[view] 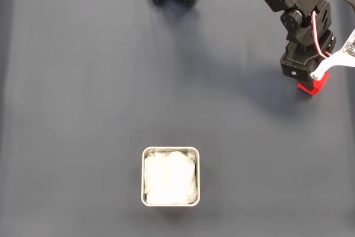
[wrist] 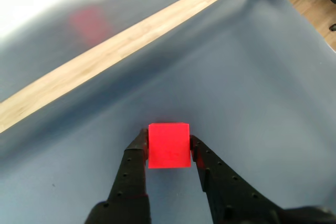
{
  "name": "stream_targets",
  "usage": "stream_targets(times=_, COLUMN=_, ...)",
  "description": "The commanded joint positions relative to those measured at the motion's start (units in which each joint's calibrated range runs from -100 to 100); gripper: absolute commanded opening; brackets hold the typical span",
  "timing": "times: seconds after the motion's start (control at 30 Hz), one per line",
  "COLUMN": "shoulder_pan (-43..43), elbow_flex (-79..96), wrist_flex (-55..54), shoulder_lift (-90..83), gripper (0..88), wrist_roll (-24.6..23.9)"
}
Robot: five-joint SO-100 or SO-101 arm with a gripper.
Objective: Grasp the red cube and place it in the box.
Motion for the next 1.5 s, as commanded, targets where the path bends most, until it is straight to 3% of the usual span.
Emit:
stream_targets(times=0.0, shoulder_pan=0.6, elbow_flex=-0.39, wrist_flex=0.92, shoulder_lift=-5.68, gripper=6.3, wrist_roll=-0.24)
stream_targets(times=0.73, shoulder_pan=9.97, elbow_flex=-3.31, wrist_flex=5.68, shoulder_lift=-20.5, gripper=6.0, wrist_roll=-0.93)
stream_targets(times=1.47, shoulder_pan=24.46, elbow_flex=-8.05, wrist_flex=5.92, shoulder_lift=-21.97, gripper=5.7, wrist_roll=-1.61)
